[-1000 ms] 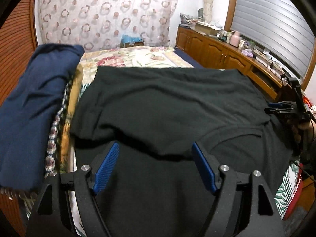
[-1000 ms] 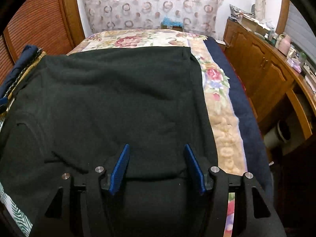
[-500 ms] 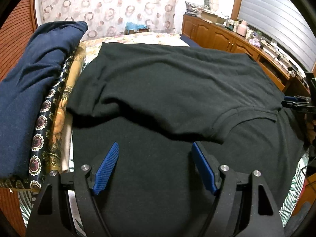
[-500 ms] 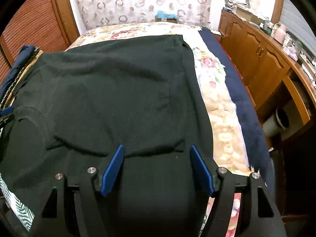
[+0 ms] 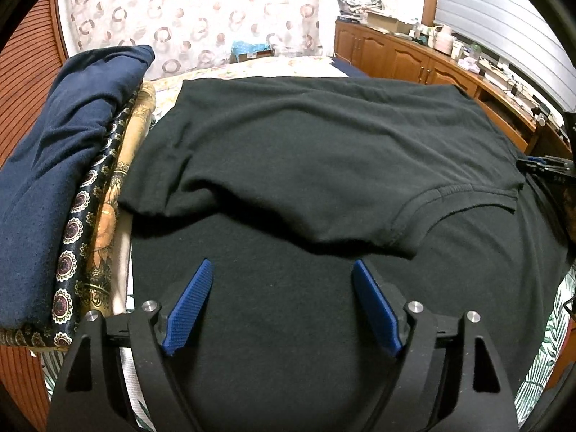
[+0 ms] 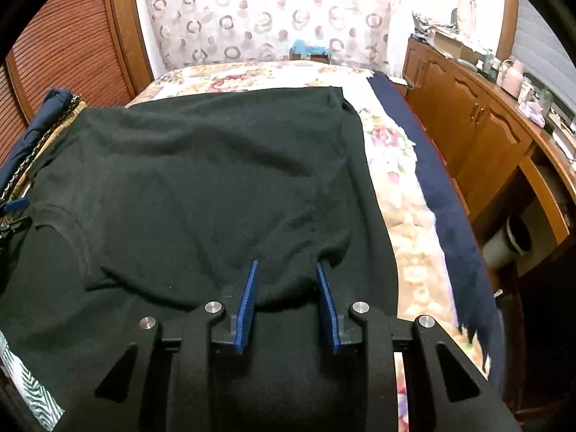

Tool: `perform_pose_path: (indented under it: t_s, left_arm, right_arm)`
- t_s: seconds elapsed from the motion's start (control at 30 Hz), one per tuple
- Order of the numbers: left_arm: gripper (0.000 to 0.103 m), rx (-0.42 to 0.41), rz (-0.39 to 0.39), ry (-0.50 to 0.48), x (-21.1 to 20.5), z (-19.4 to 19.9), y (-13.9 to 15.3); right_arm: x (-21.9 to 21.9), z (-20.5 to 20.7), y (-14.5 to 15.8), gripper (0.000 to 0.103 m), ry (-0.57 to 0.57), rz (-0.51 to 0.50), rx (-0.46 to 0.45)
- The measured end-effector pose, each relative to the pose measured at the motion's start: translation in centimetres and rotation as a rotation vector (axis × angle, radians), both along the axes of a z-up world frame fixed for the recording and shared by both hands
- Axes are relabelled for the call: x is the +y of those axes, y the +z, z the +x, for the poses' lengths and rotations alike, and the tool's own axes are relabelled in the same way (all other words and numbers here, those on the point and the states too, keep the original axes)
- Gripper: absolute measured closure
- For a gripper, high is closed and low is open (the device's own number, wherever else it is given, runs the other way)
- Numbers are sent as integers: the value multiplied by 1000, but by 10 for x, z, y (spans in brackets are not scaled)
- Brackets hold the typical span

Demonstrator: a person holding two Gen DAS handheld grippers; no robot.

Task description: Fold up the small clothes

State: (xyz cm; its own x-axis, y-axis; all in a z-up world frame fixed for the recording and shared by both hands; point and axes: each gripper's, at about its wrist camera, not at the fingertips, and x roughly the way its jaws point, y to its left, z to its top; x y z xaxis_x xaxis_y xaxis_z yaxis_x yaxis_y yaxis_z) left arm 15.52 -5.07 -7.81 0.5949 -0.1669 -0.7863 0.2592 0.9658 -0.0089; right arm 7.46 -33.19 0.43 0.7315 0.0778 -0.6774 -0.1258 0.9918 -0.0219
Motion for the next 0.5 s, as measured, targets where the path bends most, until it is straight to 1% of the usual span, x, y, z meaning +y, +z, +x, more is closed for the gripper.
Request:
perform_pose_path:
  t_s: [0.07, 0.1, 0.23, 0.33, 0.4, 0.5]
  left_arm:
    - [22, 1, -31, 7, 8, -2, 2]
    - [22, -9, -63, 21, 12, -1, 6]
    - [30, -35, -122, 91, 28, 6, 15]
    - [31, -21, -186, 131, 34, 17, 17]
    - [32, -18, -205, 148, 34, 24, 17]
    - [32, -14, -203, 174, 34, 31, 17]
  right_arm:
    - [2, -4, -5, 70, 7, -10, -29]
    - [2, -5, -7, 70, 5, -11, -31]
    - [3, -7, -11, 70, 5, -12, -32]
    - [4, -9, -12, 70, 4, -14, -30]
    - [5, -9, -12, 70, 4, -12, -29]
    - [4, -8, -12, 70, 4, -13, -29]
